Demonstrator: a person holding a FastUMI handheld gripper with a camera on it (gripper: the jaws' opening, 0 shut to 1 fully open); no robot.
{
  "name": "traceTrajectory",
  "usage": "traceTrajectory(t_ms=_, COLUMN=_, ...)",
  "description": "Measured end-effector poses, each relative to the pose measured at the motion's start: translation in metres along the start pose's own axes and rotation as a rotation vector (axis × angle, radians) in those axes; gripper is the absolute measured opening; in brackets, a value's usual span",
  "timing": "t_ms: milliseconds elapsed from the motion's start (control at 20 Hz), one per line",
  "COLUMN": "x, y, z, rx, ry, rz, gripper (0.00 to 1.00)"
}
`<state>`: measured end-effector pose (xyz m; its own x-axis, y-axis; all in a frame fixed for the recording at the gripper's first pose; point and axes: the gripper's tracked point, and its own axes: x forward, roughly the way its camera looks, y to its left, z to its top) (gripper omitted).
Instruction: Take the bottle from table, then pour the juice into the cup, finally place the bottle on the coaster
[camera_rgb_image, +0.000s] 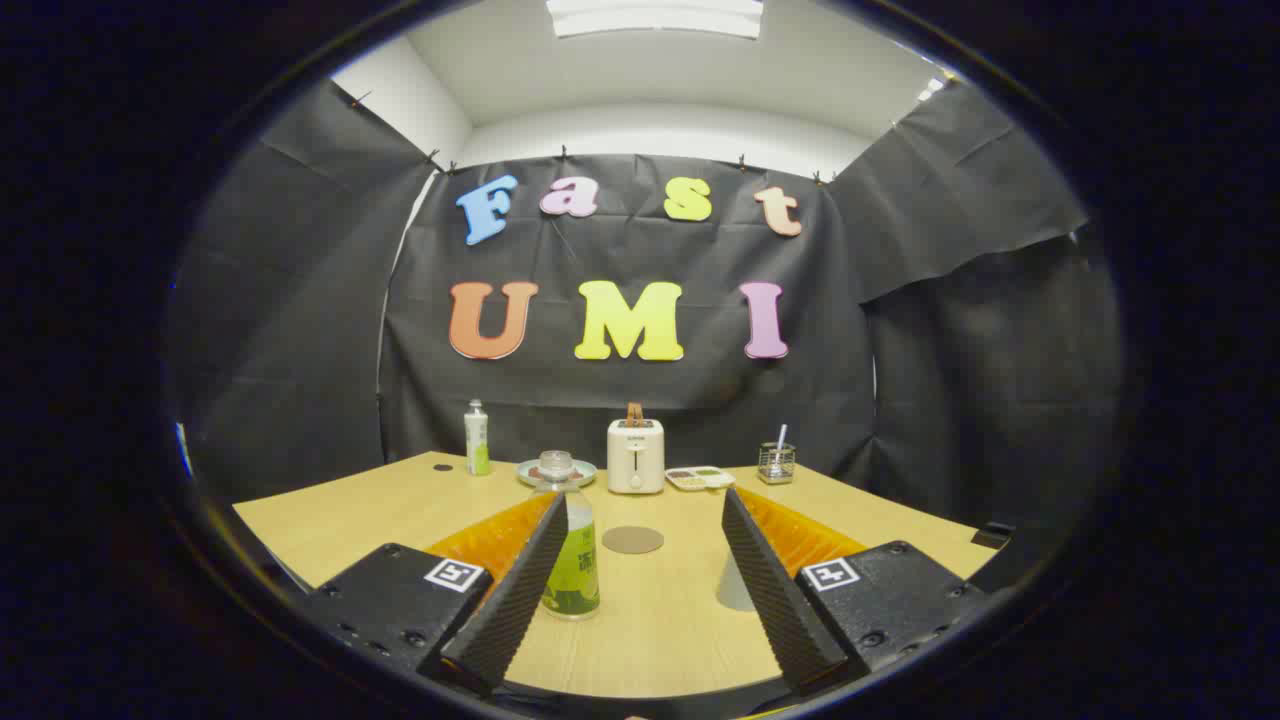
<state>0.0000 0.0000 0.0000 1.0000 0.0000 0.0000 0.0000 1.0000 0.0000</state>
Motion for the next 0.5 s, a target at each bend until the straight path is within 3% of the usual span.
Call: traceTrajectory(t_ms=500, x=0.001, y=0.01, z=0.002, rx=0.0, ry=-0.005, rz=0.039, gripper=1.0)
